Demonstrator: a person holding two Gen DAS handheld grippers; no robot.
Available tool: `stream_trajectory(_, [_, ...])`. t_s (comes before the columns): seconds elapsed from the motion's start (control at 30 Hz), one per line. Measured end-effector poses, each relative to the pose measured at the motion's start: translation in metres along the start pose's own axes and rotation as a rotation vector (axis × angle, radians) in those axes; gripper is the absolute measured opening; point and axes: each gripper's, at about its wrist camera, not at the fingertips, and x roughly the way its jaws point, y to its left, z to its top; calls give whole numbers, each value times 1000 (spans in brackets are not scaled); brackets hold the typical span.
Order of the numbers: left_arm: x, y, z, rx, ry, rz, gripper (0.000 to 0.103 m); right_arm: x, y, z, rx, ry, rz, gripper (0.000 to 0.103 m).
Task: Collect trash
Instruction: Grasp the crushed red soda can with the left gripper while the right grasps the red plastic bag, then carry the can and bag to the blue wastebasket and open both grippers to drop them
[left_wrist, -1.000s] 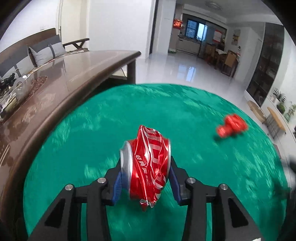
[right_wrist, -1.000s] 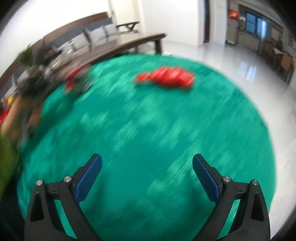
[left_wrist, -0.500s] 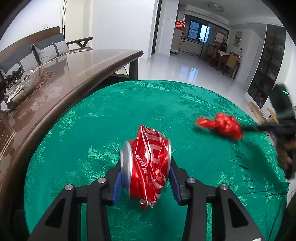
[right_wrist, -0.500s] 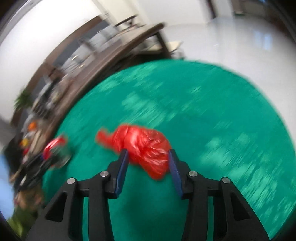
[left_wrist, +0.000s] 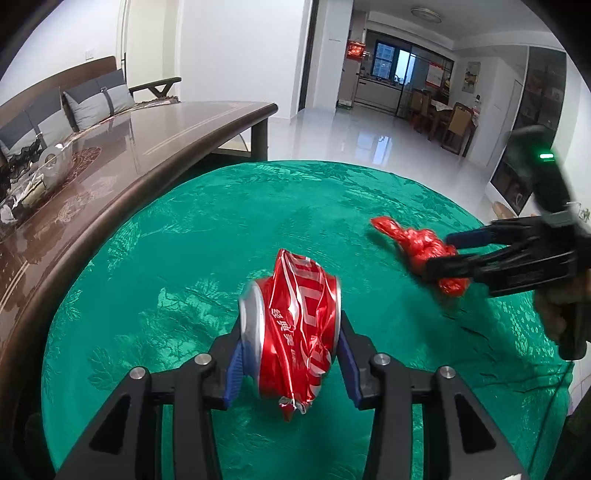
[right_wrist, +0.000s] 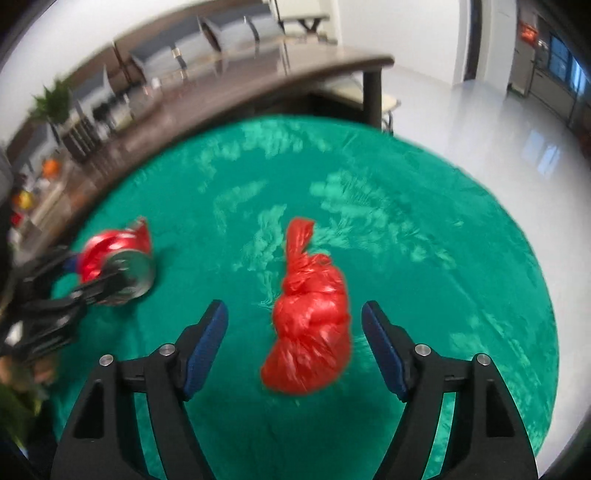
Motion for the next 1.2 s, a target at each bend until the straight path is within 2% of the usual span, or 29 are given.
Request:
stream_trajectory(0.03, [-1,-4,-1,6,3,-3,44,9,3,0,5,35,-39,47])
stream_trajectory(0.07, [-2,-6,-3,7,5,-9,44,12,3,-3,17,45,-55,41])
stream_trajectory(0.17, [-11,-21,-9,17,12,-45,44,-3,4,-20,29,14,-55,41])
stream_trajectory(0.37, [-41,-67,-46,-5,48,-157,44,-72,14,-108,53,-10,-23,41])
stream_trajectory(0.47, [-52,-87,-72,2,73,-192,44,-95,28,-153,48,-10,-57,42])
stream_trajectory(0.6, [-58,-101,-93,41,74,-161,48,-97,27,-188,63,14,-108,45])
stream_trajectory(0.7, [-57,-101,-97,27,83,-175,64,-97,25,-193,95,-10,-100,51])
stream_trajectory(0.73, [-57,-101,-97,26,76,-164,66,-99,24,-194,97,-16,-100,54])
stream_trajectory(0.83, [-56,-104,-96,47,64,-147,66,-103,26,-192,90,-22,-93,61])
stream_trajectory(0.97, [-52,-109,-96,72,65,-119,66,-103,28,-190,72,-8,-110,61])
stream_trajectory(1.03, [-51,-110,-96,82,67,-105,62,-100,28,-191,73,8,-115,58])
stream_trajectory(1.07, [-53,-110,-98,86,64,-100,54,-99,27,-193,75,14,-112,40])
stream_trajectory(1.1, [-53,-111,-98,91,66,-100,46,-98,26,-193,79,14,-112,40])
stream_trajectory(1.2, [-58,-114,-97,82,56,-105,45,-109,25,-198,104,-19,-103,40])
